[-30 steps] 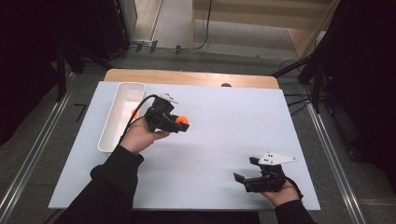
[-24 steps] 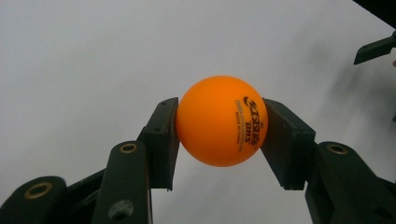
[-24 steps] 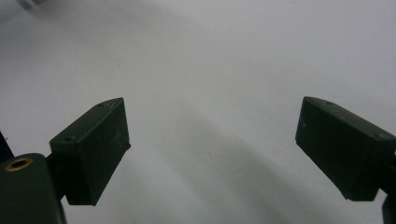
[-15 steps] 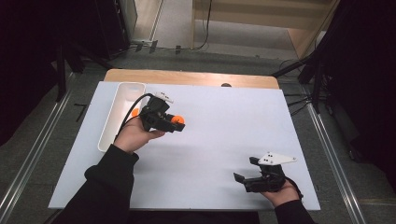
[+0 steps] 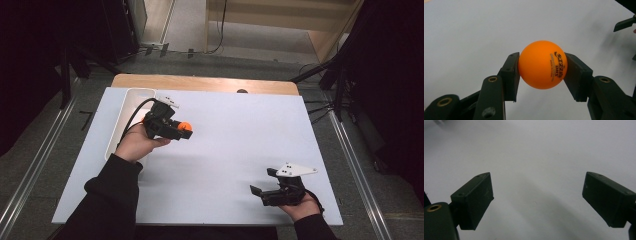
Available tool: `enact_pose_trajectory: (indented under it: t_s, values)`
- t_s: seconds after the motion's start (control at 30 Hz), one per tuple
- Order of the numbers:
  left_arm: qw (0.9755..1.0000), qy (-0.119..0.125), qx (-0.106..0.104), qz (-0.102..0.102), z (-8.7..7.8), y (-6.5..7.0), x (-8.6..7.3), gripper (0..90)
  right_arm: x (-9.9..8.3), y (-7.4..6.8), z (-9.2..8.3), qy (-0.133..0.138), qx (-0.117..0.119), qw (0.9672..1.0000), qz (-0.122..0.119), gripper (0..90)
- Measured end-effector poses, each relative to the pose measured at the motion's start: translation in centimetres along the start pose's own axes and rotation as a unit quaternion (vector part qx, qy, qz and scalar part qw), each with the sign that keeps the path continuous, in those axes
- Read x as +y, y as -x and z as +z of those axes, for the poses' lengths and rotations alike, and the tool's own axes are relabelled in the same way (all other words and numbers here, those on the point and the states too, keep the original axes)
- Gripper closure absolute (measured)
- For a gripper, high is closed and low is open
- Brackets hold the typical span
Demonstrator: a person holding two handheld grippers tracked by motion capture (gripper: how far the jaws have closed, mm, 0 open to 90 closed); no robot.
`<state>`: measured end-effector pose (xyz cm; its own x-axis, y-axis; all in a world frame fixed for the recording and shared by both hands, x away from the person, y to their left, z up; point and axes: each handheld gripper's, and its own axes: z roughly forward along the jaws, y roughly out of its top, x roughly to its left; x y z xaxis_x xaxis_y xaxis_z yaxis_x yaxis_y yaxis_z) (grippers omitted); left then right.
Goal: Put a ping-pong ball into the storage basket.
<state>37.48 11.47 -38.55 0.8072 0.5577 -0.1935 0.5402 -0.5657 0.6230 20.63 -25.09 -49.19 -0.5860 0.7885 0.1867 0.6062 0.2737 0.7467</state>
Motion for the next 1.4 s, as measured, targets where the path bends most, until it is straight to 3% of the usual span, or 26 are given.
enact_pose_trajectory:
  t_s: [0.3,0.5,0.57,1.4]
  values:
    - [1.0000,0.001,0.006,0.000,-0.7,-0.3,-0.3,50.5,0.2,0.0,0.2,-0.001,0.004,1.0000,-0.002,8.6]
    - [0.9999,0.008,0.009,-0.006,-1.3,-0.5,-0.6,50.5,0.4,0.0,0.3,0.000,0.007,1.0000,-0.004,8.7]
    - [0.9998,0.012,0.012,-0.009,-1.5,-0.6,-0.7,50.5,0.4,0.0,0.3,0.000,0.008,0.9999,-0.006,12.3]
    - [0.9981,0.032,0.042,-0.033,-4.4,-2.5,-1.4,50.5,0.5,-0.1,0.6,-0.006,0.007,0.9999,-0.008,12.3]
